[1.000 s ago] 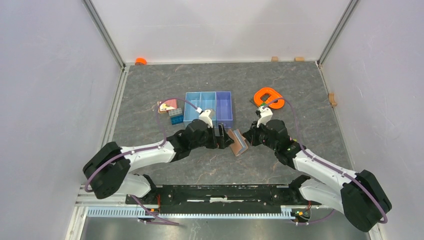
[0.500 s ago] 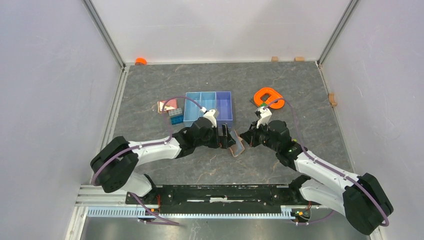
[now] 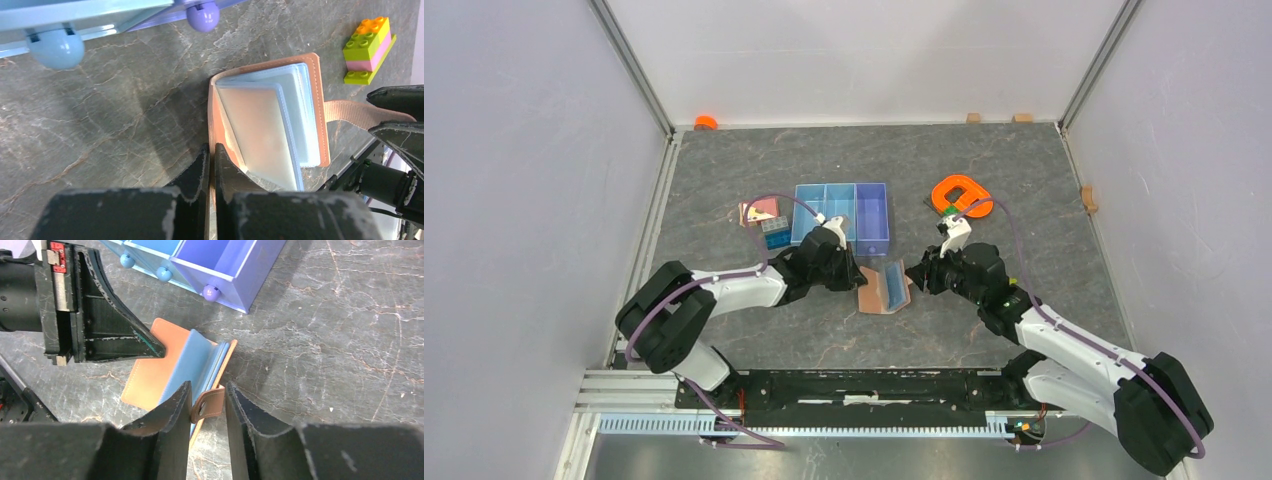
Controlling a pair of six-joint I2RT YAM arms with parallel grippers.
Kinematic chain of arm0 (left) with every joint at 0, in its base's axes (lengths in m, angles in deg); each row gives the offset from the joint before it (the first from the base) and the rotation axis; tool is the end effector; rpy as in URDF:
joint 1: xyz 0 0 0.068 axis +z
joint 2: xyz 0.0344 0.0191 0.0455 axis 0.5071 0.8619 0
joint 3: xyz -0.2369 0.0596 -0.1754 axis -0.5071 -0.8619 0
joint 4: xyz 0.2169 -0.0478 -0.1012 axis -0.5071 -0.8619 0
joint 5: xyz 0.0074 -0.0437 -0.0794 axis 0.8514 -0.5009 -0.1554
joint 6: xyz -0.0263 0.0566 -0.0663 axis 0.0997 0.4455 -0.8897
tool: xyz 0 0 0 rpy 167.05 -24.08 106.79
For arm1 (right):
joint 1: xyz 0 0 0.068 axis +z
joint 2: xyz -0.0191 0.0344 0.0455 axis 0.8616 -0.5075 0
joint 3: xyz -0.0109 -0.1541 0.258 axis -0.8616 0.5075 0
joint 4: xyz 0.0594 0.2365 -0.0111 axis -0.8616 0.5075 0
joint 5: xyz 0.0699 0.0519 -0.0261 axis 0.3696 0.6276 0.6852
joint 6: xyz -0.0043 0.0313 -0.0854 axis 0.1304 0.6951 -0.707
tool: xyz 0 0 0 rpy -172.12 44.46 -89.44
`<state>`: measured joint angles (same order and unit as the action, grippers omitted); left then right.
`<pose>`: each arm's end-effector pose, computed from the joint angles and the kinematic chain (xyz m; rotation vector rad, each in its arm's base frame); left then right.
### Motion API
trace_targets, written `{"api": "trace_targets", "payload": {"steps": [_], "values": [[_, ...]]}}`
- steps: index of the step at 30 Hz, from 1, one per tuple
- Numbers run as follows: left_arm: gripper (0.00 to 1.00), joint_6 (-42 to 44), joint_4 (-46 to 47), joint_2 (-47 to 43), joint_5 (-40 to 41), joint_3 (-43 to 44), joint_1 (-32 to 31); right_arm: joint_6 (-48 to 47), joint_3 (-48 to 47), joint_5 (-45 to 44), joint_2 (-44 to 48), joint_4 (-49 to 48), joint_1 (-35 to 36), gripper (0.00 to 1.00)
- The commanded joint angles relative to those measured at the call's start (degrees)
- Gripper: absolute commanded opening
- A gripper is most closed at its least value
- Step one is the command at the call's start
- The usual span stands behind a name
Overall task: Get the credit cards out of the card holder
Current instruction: Open the card holder.
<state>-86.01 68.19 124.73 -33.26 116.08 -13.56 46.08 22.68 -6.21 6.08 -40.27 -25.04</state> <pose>0.2246 -0.2319 0.1760 0.1069 2.4301 -0.9041 0.1740 0.1327 0.2173 -0.2822 2.0376 0.7819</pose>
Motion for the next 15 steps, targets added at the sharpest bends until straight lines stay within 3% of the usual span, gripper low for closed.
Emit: {"api": "trace_targets", "payload": {"steps": [1, 6, 10, 15], "values": [[0.04, 3.1, -2.9, -2.2, 0.5, 1.7, 0.8, -1.2, -0.2, -3.7, 0.2, 0.6, 0.1, 0.38], [0.02, 5.3, -4.6, -3.2, 3.4, 0.7, 0.7, -1.2, -1.1, -3.0, -2.1, 1.4, 0.1, 0.57], [0.02, 5.2, -4.7, -5.7, 4.6, -2.5, 0.7, 0.5, -0.4, -5.0, -1.8, 2.0, 0.1, 0.97], [0.02, 6.6, -2.8, -7.5, 5.0, -5.7, 0.7, 2.9, 4.5, -5.8, -0.2, -2.2, 0.1, 0.98]]}}
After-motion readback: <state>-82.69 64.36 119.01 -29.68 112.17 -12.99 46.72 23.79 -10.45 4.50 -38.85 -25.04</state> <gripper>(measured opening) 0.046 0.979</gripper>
